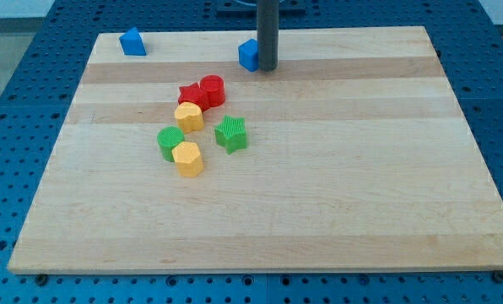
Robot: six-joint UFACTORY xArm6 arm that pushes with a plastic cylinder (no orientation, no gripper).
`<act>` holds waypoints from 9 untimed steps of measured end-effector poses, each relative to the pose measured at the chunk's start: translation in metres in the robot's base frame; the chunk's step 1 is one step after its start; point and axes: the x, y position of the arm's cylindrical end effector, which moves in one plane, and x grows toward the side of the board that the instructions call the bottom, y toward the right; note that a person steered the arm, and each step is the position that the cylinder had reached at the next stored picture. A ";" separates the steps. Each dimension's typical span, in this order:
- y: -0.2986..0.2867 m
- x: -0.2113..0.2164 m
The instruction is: Push blue cube bit up
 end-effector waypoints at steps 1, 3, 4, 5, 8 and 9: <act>0.000 0.006; -0.031 0.030; -0.040 0.028; -0.040 0.016; -0.038 -0.021; -0.038 -0.026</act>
